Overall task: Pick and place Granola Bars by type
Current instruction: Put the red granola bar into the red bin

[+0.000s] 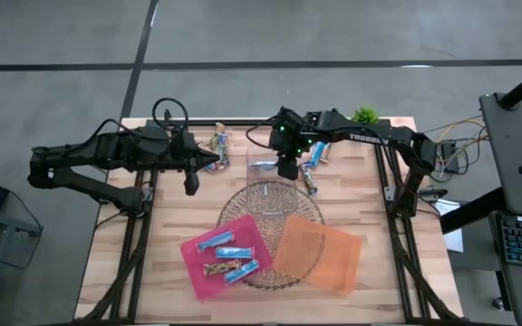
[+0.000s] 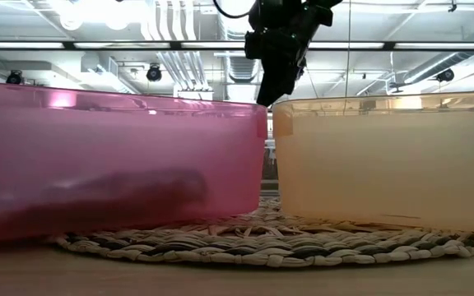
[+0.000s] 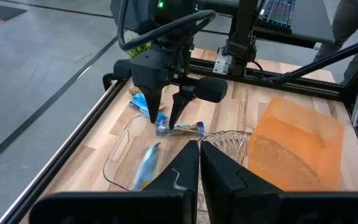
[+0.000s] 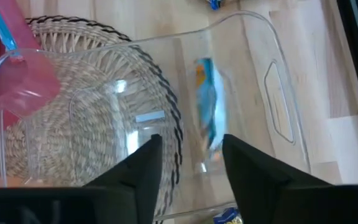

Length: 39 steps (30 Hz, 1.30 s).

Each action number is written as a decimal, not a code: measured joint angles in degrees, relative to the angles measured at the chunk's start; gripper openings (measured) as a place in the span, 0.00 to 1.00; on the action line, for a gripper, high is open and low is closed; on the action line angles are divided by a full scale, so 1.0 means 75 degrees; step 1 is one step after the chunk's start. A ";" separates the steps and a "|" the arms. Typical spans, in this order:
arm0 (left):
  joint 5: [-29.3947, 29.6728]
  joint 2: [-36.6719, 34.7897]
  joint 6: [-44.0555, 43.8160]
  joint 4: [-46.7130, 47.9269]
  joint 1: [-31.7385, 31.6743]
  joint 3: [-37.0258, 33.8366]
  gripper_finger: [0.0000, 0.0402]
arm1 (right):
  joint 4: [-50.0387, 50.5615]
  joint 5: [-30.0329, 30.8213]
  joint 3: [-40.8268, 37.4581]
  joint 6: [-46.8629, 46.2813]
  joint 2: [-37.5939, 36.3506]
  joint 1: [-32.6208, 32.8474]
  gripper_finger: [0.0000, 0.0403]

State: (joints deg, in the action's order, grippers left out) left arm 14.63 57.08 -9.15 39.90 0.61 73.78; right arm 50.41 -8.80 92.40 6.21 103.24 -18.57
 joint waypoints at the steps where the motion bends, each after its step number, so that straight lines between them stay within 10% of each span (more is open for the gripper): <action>1: 0.0000 0.0000 -0.0001 -0.0001 -0.0001 0.0000 0.00 | 0.0000 0.0001 0.0000 0.0001 0.0000 0.0003 0.42; 12: 0.0003 0.0000 -0.0003 -0.0001 0.0000 0.0000 0.00 | -0.0003 -0.0002 -0.0003 0.0041 0.0000 0.0003 0.39; 22: 0.0003 0.0000 -0.0003 -0.0001 0.0001 0.0000 0.00 | 0.0000 -0.0014 -0.0006 0.0024 0.0000 0.0006 0.04; 39: 0.0006 0.0000 -0.0003 -0.0001 0.0001 0.0000 0.00 | 0.0321 -0.0106 -0.0009 -0.1437 -0.0908 0.0462 0.02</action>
State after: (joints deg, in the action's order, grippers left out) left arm 14.68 57.08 -9.17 39.90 0.61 73.78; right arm 52.82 -9.59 92.33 -4.57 96.43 -15.10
